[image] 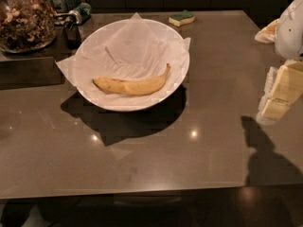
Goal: Pick banana from white bowl
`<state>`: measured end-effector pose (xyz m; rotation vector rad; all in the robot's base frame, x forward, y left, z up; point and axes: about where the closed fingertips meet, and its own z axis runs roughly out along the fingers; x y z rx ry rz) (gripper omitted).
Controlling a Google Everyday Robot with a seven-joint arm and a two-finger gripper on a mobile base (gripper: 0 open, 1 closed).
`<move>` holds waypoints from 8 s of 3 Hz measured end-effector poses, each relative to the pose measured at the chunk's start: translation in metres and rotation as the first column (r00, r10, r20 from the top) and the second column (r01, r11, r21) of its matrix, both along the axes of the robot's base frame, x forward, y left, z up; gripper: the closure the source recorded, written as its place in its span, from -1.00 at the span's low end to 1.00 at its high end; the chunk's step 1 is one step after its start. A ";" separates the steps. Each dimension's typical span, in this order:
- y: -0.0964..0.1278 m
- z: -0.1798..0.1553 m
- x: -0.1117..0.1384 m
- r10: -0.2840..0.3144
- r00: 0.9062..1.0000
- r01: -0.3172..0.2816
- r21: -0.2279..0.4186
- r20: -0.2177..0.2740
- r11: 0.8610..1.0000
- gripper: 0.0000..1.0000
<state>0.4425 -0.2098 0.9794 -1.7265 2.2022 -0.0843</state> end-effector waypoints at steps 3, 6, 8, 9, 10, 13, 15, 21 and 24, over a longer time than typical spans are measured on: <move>0.032 -0.010 0.027 0.061 0.997 -0.056 0.100 -0.042 0.993 -1.00; 0.118 -0.031 0.077 0.244 0.969 -0.225 0.290 -0.031 0.930 -1.00; 0.132 -0.030 0.080 0.278 0.961 -0.262 0.311 -0.009 0.914 -1.00; 0.170 -0.025 0.088 0.370 0.929 -0.355 0.357 0.027 0.864 -1.00; 0.198 -0.026 0.099 0.412 0.910 -0.397 0.381 0.045 0.835 -1.00; 0.212 -0.052 0.125 0.382 0.924 -0.358 0.433 0.035 0.827 -0.96; 0.222 -0.064 0.128 0.394 0.919 -0.357 0.464 0.019 0.811 -0.46; 0.246 -0.142 0.146 0.385 0.918 -0.288 0.505 -0.096 0.813 0.55; 0.234 -0.061 0.122 0.456 0.885 -0.440 0.490 0.094 0.753 1.00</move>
Offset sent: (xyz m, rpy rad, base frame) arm 0.0429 0.0502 -0.0215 0.1538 0.1038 0.0890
